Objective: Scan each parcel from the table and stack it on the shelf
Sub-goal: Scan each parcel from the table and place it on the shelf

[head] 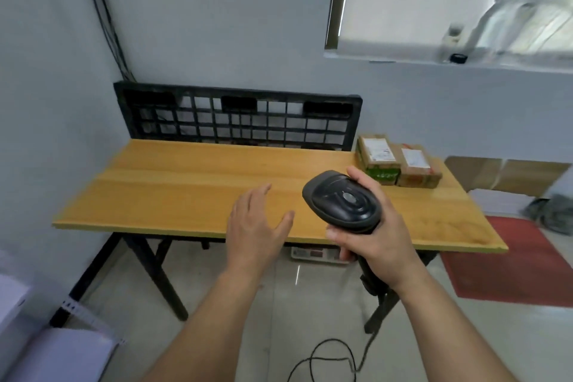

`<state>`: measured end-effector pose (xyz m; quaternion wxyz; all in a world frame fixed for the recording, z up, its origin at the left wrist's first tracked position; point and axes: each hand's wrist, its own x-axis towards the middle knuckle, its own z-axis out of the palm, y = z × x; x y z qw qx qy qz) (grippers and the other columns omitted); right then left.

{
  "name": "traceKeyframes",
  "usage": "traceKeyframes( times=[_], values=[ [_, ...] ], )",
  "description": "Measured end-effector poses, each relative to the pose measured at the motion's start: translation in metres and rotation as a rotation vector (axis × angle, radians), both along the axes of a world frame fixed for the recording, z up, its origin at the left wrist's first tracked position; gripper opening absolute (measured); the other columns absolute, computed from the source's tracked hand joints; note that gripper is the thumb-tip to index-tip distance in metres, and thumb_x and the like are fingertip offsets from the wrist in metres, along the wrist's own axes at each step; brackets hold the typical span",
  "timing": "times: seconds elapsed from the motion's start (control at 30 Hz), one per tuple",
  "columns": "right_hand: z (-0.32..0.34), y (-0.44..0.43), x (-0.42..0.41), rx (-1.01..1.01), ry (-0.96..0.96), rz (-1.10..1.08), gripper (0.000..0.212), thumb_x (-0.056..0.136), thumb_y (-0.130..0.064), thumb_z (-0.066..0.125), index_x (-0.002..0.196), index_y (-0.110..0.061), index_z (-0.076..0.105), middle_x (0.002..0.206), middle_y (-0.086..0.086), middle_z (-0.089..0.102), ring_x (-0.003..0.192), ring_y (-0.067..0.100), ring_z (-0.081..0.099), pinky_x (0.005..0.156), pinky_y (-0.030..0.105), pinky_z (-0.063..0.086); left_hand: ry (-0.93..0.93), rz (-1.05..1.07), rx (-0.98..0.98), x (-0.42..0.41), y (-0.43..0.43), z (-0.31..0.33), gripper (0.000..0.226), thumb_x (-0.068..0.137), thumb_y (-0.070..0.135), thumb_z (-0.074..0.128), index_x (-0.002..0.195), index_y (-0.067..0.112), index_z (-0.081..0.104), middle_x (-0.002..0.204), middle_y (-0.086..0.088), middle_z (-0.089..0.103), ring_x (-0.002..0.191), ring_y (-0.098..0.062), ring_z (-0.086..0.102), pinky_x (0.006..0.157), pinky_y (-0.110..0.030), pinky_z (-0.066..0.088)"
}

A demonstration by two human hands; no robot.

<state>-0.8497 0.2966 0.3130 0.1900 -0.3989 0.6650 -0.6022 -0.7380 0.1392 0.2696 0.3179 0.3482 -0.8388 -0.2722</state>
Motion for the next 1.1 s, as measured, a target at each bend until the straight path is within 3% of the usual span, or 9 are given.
traceKeyframes(
  times=[0.17,0.37,0.7,0.83,1.1],
  values=[
    [-0.001,-0.025,-0.049,0.033,-0.028,-0.058,0.091,0.068,0.003,0.083,0.135,-0.044,0.045,0.119,0.002,0.063,0.057,0.018,0.065,0.048,0.031,0.053,-0.031,-0.081,-0.01,-0.064,-0.038,0.005,0.061,0.088,0.041,0.064,0.14,0.019,0.043,0.134,0.001,0.048,0.126,-0.016,0.042,0.103,-0.029,0.034],
    [-0.008,-0.039,-0.098,0.05,-0.047,-0.139,0.088,0.068,-0.005,0.084,0.132,-0.052,0.046,0.108,0.011,0.066,0.049,0.028,0.061,0.049,0.035,0.053,-0.031,-0.156,-0.021,-0.129,-0.066,0.007,0.06,0.089,0.042,0.061,0.141,0.021,0.041,0.135,0.003,0.047,0.125,-0.013,0.041,0.102,-0.027,0.034],
    [-0.011,-0.038,-0.196,0.052,-0.086,-0.215,0.087,0.063,-0.013,0.081,0.13,-0.057,0.046,0.091,0.013,0.062,0.049,0.029,0.06,0.048,0.033,0.051,-0.071,-0.195,0.024,-0.224,-0.07,-0.007,0.061,0.089,0.046,0.06,0.142,0.023,0.039,0.137,0.005,0.045,0.125,-0.012,0.041,0.103,-0.031,0.039],
    [-0.02,-0.038,-0.245,0.098,-0.112,-0.192,0.088,0.062,-0.017,0.082,0.132,-0.054,0.044,0.103,0.015,0.063,0.051,0.03,0.061,0.05,0.035,0.052,-0.092,-0.176,0.06,-0.268,-0.067,-0.014,0.061,0.09,0.045,0.059,0.143,0.023,0.039,0.139,0.005,0.044,0.127,-0.012,0.04,0.102,-0.031,0.039],
    [-0.042,-0.035,-0.363,0.172,-0.144,-0.158,0.088,0.071,-0.004,0.083,0.135,-0.049,0.043,0.121,-0.005,0.058,0.051,0.026,0.061,0.05,0.03,0.052,-0.157,-0.151,0.156,-0.382,-0.055,-0.035,0.062,0.093,0.044,0.055,0.147,0.024,0.033,0.143,0.004,0.041,0.13,-0.013,0.039,0.101,-0.032,0.04]
  ],
)
